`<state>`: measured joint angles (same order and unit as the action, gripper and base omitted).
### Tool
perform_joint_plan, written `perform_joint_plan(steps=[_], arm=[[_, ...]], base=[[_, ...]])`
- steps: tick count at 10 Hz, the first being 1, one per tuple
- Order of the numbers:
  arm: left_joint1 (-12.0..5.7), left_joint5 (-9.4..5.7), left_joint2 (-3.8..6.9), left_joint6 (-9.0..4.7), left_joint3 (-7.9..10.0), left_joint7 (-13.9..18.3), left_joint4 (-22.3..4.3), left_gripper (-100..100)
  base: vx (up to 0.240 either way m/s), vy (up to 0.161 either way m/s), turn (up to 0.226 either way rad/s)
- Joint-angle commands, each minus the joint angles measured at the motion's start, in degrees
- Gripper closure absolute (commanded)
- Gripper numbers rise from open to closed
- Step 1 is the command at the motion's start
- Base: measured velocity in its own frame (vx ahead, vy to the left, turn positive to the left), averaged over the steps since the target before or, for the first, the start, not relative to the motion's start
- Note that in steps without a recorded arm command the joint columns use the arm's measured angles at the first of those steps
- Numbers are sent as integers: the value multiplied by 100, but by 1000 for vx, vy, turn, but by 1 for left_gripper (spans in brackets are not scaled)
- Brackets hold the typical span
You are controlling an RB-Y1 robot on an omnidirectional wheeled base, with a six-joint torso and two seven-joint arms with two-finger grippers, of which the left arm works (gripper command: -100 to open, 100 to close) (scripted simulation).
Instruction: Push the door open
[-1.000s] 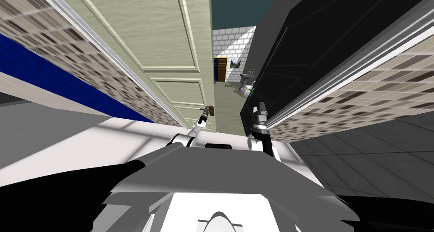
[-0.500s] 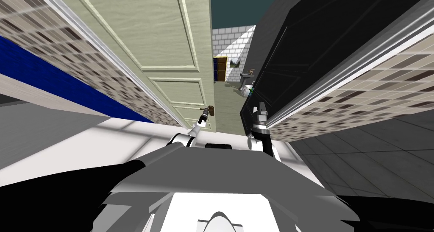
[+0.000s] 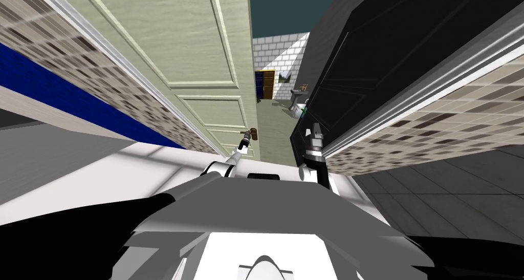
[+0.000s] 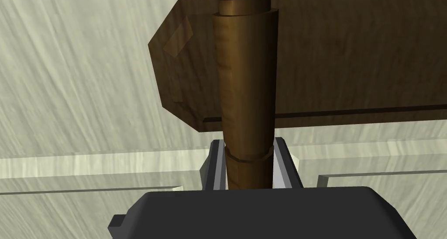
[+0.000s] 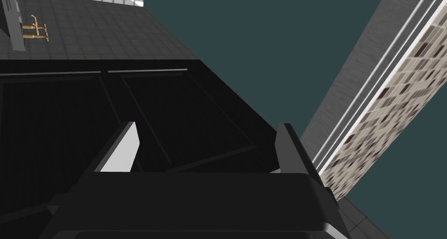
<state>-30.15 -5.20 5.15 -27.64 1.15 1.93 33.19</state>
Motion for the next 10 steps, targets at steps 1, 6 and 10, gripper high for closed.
perform_joint_plan(steps=[1, 6, 10], arm=[[-12, -27, 61, -15, 86, -34, 44, 100], [28, -123, 197, -27, 349, -127, 12, 100], [56, -189, 290, -36, 533, -192, -228, 100]], base=[[157, -58, 23], [184, -98, 58], [185, -107, 66]])
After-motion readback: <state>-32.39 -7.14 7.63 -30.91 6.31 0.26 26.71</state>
